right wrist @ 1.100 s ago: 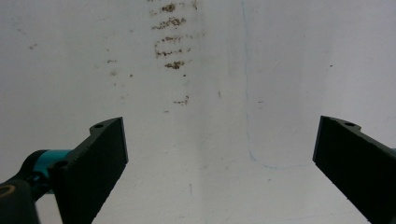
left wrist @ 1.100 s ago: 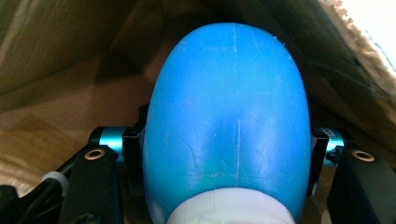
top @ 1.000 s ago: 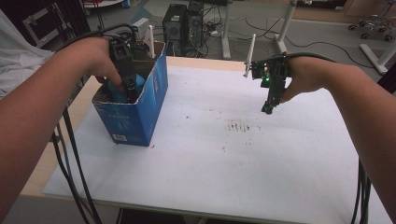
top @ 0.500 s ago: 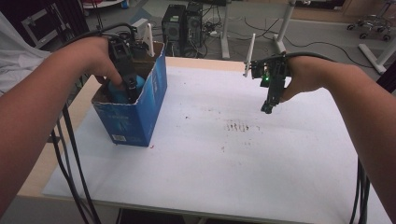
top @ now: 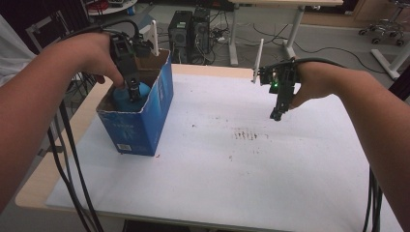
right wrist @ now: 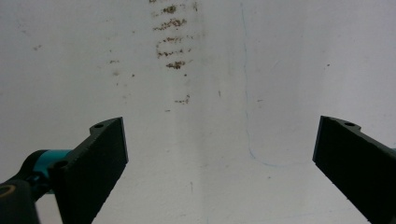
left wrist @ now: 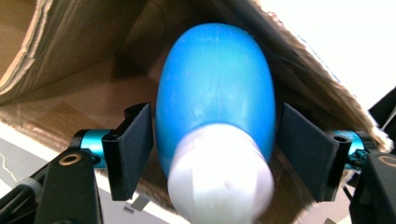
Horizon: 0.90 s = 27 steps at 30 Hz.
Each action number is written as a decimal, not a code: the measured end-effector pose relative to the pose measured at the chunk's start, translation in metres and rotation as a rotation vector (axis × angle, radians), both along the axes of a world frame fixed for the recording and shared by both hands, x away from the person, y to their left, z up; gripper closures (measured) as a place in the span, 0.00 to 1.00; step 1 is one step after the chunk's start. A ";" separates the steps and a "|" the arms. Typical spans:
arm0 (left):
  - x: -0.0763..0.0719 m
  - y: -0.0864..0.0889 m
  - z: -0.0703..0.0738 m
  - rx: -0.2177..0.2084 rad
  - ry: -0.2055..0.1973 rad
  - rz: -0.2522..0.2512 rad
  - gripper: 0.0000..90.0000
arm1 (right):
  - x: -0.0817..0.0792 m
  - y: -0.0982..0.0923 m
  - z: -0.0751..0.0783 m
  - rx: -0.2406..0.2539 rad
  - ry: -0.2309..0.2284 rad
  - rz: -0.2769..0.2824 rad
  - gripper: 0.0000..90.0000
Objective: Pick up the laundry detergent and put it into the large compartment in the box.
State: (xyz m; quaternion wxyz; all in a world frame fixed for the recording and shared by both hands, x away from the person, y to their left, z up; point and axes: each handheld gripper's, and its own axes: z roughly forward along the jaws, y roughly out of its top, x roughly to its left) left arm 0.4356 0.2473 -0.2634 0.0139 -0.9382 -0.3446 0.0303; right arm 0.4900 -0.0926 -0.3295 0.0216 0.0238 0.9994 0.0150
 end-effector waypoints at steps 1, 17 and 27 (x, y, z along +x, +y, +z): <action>-0.001 -0.001 0.002 0.004 -0.001 0.000 0.30 | 0.000 0.000 0.000 0.001 0.000 0.000 0.02; -0.009 -0.008 0.037 0.015 -0.047 -0.061 0.18 | 0.000 0.001 0.001 0.005 0.004 -0.001 0.02; -0.018 -0.027 0.065 0.018 -0.101 -0.145 0.13 | 0.000 -0.001 0.000 -0.002 0.005 -0.008 0.02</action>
